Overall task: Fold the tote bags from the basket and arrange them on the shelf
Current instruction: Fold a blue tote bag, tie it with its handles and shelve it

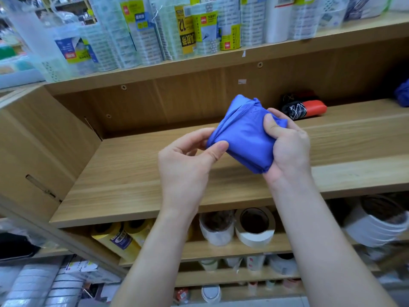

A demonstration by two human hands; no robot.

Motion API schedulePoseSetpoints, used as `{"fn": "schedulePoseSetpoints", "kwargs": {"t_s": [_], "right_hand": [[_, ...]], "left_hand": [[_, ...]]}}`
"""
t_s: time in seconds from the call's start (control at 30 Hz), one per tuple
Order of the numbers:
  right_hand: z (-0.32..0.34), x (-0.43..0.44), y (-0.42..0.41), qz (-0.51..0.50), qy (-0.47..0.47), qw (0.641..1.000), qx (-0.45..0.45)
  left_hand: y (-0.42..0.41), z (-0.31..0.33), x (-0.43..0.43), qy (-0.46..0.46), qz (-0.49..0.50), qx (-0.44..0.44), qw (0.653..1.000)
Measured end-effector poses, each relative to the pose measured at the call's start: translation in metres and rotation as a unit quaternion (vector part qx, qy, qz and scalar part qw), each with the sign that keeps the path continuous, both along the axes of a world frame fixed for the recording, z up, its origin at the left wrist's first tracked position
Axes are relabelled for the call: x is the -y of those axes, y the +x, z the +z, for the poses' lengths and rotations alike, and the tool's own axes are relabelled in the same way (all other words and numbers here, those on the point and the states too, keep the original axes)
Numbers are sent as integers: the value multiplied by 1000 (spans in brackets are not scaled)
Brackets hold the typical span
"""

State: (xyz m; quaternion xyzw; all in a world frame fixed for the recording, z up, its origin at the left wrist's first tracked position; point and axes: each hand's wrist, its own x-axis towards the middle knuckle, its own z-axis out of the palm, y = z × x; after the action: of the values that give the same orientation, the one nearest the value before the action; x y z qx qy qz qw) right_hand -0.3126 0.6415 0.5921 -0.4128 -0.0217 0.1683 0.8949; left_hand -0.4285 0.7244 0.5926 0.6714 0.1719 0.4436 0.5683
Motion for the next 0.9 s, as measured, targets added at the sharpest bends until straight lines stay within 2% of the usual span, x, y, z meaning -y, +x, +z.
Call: {"fn": "schedulePoseSetpoints", "kwargs": {"t_s": [0.1, 0.23, 0.37, 0.43, 0.5, 0.57, 0.63, 0.7, 0.77, 0.8, 0.9], "right_hand": [[-3, 2, -2, -26, -13, 1000, -8], [-3, 0, -2, -70, -29, 997, -16], [1, -4, -2, -100, -31, 994, -31], [0, -5, -2, -120, -35, 992, -34], [-2, -3, -1, -141, -28, 989, -45], [-6, -1, -1, -150, -15, 987, -63], [-10, 0, -3, -126, 7, 990, -56], [-14, -2, -9, -60, 5, 998, -2], [-19, -4, -14, 3, -31, 998, 61], [-21, -4, -16, 11, -49, 995, 84], [-23, 3, -13, -41, -105, 981, 158]], "left_hand": [[4, 1, -1, 18, -10, -20, 1000], [6, -9, 15, 78, 55, 1, 995], [11, -18, 34, 201, 112, 9, 973], [14, -23, 40, 230, 114, 6, 967], [16, -26, 45, 200, 75, -2, 977], [17, -25, 46, 60, 15, 6, 998], [18, -24, 42, -73, -8, 21, 997], [18, -22, 36, -76, 10, 11, 997], [16, -20, 34, -16, 32, -5, 999], [14, -20, 33, 45, 52, -11, 998], [7, -24, 35, 279, 126, -28, 952]]}}
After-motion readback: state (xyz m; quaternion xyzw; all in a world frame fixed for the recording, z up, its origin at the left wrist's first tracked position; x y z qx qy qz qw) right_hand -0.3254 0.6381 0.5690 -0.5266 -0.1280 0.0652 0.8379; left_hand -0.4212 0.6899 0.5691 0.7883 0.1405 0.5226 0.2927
